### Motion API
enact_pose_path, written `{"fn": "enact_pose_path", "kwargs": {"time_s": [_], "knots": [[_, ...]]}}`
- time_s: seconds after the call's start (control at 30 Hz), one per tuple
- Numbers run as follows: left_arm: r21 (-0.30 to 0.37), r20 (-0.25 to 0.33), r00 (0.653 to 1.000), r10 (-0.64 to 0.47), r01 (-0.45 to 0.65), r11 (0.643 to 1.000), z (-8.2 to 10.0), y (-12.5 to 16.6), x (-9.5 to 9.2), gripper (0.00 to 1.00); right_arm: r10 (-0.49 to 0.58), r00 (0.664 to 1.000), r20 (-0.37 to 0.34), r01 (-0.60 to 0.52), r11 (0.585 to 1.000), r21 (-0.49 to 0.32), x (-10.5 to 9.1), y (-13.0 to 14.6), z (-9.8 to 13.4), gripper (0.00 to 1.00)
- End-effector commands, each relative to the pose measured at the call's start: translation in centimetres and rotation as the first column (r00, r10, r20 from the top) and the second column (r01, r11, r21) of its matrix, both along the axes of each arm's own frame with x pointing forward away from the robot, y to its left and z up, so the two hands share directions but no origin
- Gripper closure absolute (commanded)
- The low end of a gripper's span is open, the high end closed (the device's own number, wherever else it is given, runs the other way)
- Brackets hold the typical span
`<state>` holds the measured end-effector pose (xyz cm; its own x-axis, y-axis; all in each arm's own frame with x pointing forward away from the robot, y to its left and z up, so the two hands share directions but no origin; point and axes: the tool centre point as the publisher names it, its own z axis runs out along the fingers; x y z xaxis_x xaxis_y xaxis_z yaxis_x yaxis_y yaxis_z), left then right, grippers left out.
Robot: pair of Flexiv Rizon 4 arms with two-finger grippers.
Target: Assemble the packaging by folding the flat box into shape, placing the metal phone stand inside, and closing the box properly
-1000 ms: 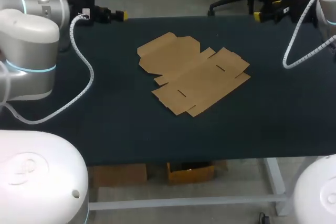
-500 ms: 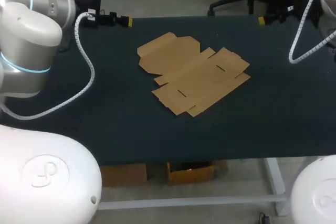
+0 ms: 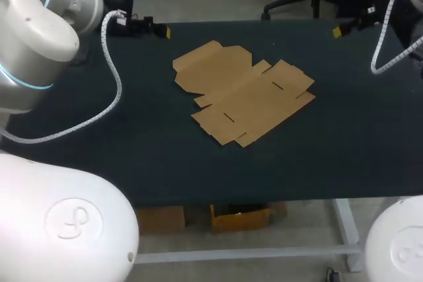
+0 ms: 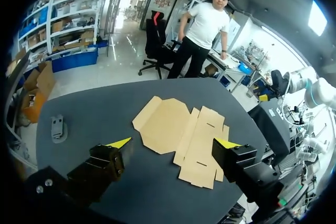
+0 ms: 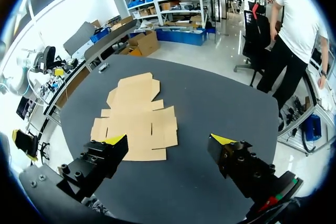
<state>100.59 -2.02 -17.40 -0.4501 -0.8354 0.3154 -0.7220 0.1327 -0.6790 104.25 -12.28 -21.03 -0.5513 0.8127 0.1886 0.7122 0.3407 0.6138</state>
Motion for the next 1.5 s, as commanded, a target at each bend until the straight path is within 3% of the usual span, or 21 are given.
{"fn": "enact_pose_path", "kwargs": {"time_s": [0.03, 0.6, 0.8, 0.97, 1.5], "knots": [[0.086, -0.163, 0.985, -0.048, 0.063, 0.994, 0.4, -0.1, 0.1, 0.00, 0.002, 1.000, -0.016, -0.002, 1.000, -0.012, -0.2, 0.0, 0.4, 0.00], [0.086, -0.163, 0.985, -0.048, 0.063, 0.994, 0.4, -0.1, 0.1, 0.00, 0.002, 1.000, -0.016, -0.002, 1.000, -0.012, -0.2, 0.0, 0.4, 0.00], [0.103, -0.194, 0.981, 0.028, -0.008, 0.995, -0.3, -0.8, 0.4, 0.00, -0.023, 0.998, -0.059, 0.022, 1.000, -0.018, 0.1, -0.2, -0.3, 0.00], [0.100, -0.220, 0.973, 0.067, -0.046, 0.994, -0.8, -1.4, -0.6, 0.00, -0.062, 0.990, -0.126, 0.059, 0.998, -0.028, 0.2, -0.3, -1.3, 0.00], [0.068, -0.304, 0.946, 0.112, -0.095, 0.993, -1.8, -2.4, -3.5, 0.00, -0.051, 0.979, -0.198, 0.049, 0.999, -0.018, 0.1, 0.1, -3.2, 0.00]]}}
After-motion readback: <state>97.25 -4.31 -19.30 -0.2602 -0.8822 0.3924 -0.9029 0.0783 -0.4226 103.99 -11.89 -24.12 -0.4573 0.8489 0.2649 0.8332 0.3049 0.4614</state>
